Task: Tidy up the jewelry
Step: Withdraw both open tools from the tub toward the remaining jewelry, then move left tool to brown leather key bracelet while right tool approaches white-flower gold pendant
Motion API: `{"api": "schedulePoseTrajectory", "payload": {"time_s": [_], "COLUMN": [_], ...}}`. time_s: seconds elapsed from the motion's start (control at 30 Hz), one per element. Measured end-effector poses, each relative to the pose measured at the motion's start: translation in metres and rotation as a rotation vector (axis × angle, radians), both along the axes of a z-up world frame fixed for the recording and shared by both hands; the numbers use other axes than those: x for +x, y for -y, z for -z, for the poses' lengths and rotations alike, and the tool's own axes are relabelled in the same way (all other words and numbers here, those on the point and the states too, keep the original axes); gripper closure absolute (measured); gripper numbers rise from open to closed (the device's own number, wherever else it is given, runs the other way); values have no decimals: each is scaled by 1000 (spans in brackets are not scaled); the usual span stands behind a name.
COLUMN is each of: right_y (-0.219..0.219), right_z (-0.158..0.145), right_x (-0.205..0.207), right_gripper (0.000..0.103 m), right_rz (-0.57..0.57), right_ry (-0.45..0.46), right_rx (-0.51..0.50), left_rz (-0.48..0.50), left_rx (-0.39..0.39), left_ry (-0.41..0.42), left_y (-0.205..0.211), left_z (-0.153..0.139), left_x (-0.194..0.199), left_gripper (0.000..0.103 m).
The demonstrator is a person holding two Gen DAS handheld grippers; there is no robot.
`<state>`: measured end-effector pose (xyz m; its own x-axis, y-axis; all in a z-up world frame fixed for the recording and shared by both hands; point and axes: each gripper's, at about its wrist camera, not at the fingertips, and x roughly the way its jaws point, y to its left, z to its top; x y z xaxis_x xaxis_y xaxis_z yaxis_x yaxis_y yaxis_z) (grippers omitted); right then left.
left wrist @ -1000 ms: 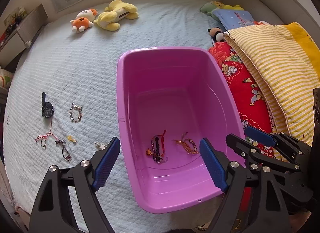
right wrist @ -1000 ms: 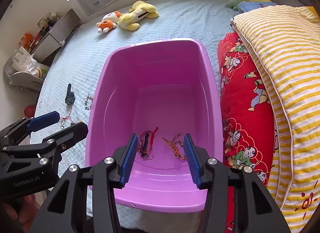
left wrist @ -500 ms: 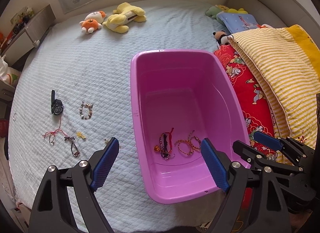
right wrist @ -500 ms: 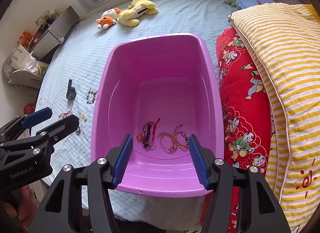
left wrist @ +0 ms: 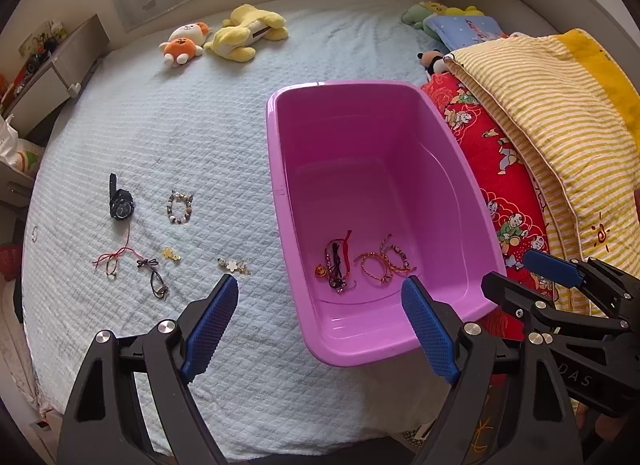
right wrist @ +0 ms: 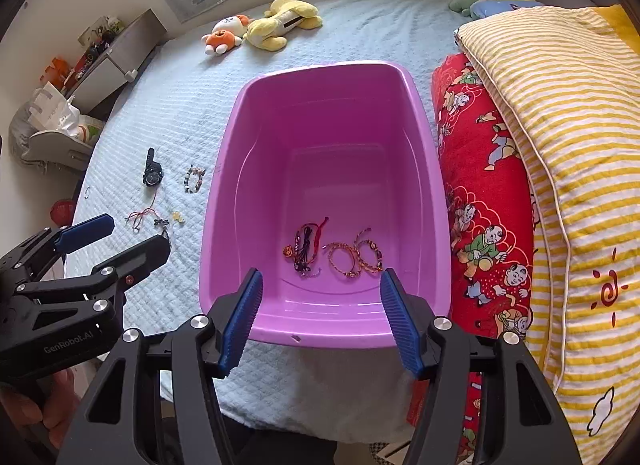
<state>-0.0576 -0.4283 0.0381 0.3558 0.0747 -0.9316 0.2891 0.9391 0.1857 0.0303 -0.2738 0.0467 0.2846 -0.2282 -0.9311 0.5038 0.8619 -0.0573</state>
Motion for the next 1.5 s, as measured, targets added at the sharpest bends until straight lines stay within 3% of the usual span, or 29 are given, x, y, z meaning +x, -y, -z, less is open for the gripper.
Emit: {"api": "schedulePoseTrajectory", "payload": {"time_s": [0.33, 0.67, 0.9, 1.3, 1.5], "right_y": [-15, -45, -80, -147, -186], "right_z": [-2, 8, 30, 46, 40], "right_x": [-11, -11, -8, 1, 12], "right_gripper": [42, 36, 36, 36, 36], "right_rz": [-21, -113, -198, -269, -225], "right_ry": [4, 9, -20, -19, 26], "right_rx": [5, 37, 73, 82, 57], "left_rz": [-62, -147, -250, -434, -445], "left_rx": [9, 33, 95, 60, 44], "left_ry": [-20, -39, -92, -91, -76], "left_y": [-26, -62, -111, -211, -264], "left_z": [6, 23, 46, 48, 53], "left_x": [-14, -35, -44, -26, -8], "left_gripper": [19, 19, 19, 19, 19]}}
